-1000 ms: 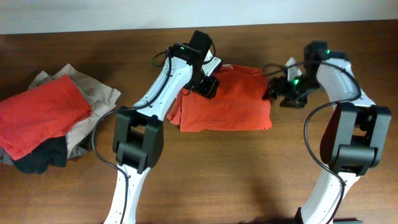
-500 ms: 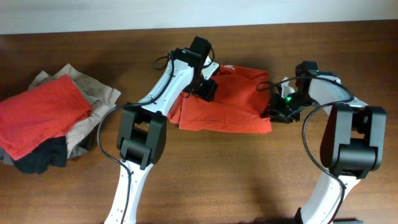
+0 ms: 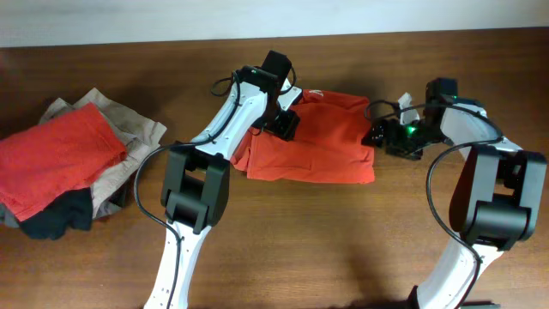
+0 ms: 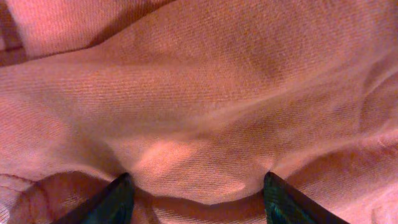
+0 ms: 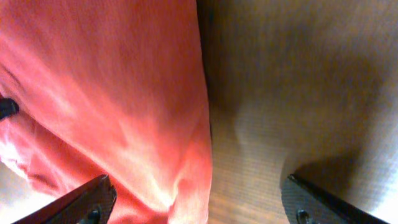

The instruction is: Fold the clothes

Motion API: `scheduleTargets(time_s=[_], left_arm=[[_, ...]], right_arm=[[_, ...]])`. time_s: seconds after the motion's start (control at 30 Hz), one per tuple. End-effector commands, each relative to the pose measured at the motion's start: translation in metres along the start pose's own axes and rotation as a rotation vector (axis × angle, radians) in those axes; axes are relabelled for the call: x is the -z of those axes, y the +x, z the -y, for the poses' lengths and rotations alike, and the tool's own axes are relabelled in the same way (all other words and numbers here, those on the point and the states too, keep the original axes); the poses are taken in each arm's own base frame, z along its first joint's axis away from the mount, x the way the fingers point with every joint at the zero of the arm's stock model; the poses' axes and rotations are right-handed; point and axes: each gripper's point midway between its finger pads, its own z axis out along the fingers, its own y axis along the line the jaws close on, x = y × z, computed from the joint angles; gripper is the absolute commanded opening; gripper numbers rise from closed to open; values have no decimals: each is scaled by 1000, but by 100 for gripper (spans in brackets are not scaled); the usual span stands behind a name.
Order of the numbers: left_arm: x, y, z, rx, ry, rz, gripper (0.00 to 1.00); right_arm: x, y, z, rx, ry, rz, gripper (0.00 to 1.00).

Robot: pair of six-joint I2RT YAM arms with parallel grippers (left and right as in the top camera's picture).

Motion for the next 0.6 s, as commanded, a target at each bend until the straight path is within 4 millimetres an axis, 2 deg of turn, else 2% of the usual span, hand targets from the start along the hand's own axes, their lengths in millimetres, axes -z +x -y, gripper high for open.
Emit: scheduleTargets(time_s=[0.0,0.2,0.37,0.47,0.57], left_arm=[[-2,2,-5,-11,-15,-10,67],[-2,3,-5,-10,-14,-15,67],[-2,3,-5,-10,-14,-15,67],[-2,3,-5,-10,-14,-15,67],[-2,3,-5,-10,-14,-16,67]], right_arm=[[-7,-7,-8,49,-55,15,88],[-38,4,-24,55,-163,-49,81],[-60,19,-49,70,-340,-110,74],[-64,22,-48,64,-341,-124,64],[-64,20,-46,68,-336,-114,40]])
